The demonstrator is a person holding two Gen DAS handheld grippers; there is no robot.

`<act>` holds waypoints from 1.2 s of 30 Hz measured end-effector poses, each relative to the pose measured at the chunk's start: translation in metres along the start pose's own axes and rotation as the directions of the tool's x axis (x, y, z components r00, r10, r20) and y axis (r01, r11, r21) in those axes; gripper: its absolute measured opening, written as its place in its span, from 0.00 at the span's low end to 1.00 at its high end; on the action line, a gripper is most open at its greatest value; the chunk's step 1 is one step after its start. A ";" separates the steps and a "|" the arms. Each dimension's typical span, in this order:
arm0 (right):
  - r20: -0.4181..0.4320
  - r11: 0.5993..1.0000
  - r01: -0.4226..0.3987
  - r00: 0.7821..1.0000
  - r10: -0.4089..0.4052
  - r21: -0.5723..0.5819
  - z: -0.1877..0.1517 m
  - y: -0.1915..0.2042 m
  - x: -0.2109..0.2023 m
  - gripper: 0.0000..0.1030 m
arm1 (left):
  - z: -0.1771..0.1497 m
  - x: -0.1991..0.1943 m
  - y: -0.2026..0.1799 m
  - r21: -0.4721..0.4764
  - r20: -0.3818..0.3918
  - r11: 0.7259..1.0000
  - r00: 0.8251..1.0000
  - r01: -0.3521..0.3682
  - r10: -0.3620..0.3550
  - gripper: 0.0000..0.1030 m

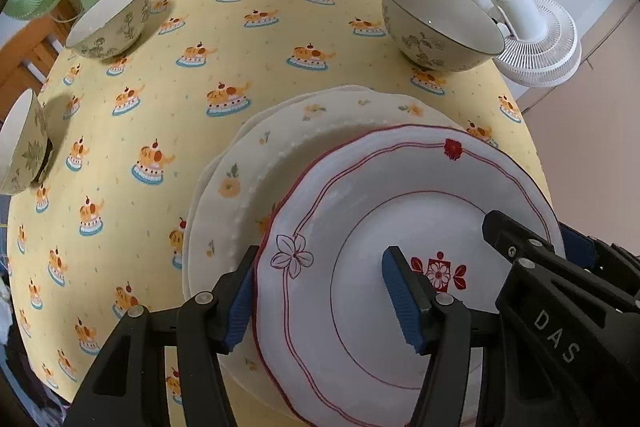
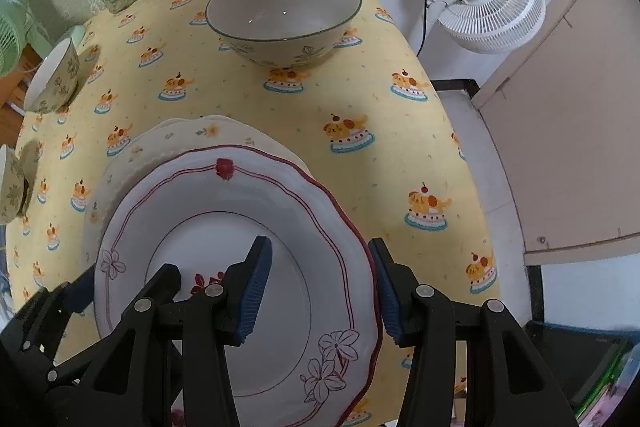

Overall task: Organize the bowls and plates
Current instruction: 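Carry the red-rimmed plate with the left gripper over the orange-flowered plate stack, then lower the red-rimmed plate onto the stack and open the left gripper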

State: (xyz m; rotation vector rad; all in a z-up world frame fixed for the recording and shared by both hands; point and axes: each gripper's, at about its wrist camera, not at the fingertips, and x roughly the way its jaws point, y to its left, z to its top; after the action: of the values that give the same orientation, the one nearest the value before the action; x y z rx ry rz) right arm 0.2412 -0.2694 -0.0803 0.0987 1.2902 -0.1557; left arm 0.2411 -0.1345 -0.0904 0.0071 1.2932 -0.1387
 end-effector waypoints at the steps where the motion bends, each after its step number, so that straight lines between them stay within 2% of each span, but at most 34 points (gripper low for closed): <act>1: -0.001 1.000 0.002 1.000 -0.002 -0.001 0.000 0.000 0.001 0.52 | 0.001 0.000 -0.001 0.003 0.002 1.000 1.000 -0.003 0.003 0.60; 13: 0.008 1.000 -0.029 1.000 0.029 -0.002 -0.002 -0.009 -0.003 0.51 | -0.001 0.000 -0.005 0.023 0.023 0.999 0.999 -0.039 0.038 0.61; 15: 0.005 0.999 -0.033 0.999 0.033 0.000 -0.005 -0.015 -0.008 0.49 | -0.001 0.000 -0.005 0.016 0.021 0.999 0.999 -0.043 0.043 0.61; 16: -0.012 1.000 -0.029 0.999 0.029 -0.006 -0.007 -0.016 -0.007 0.40 | -0.001 0.000 -0.005 0.011 0.019 0.999 0.999 -0.043 0.043 0.61; 19: -0.036 0.998 -0.055 0.998 0.054 -0.007 -0.015 -0.020 -0.005 0.39 | -0.001 -0.001 -0.006 0.008 0.017 0.999 0.998 -0.053 0.053 0.61; 22: -0.034 0.998 -0.062 0.998 0.061 -0.027 -0.020 -0.017 -0.007 0.31 | -0.002 -0.001 -0.008 0.011 0.015 0.997 0.997 -0.075 0.075 0.62; 36: -0.044 0.992 -0.072 0.997 0.067 -0.106 -0.013 -0.014 -0.008 0.29 | -0.004 0.000 -0.015 -0.004 -0.013 0.991 0.991 -0.133 0.133 0.67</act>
State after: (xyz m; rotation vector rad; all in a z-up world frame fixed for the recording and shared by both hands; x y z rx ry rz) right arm 0.2243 -0.2803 -0.0759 0.0552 1.3315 -0.0248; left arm 0.2354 -0.1487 -0.0904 0.0902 1.3015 -0.0214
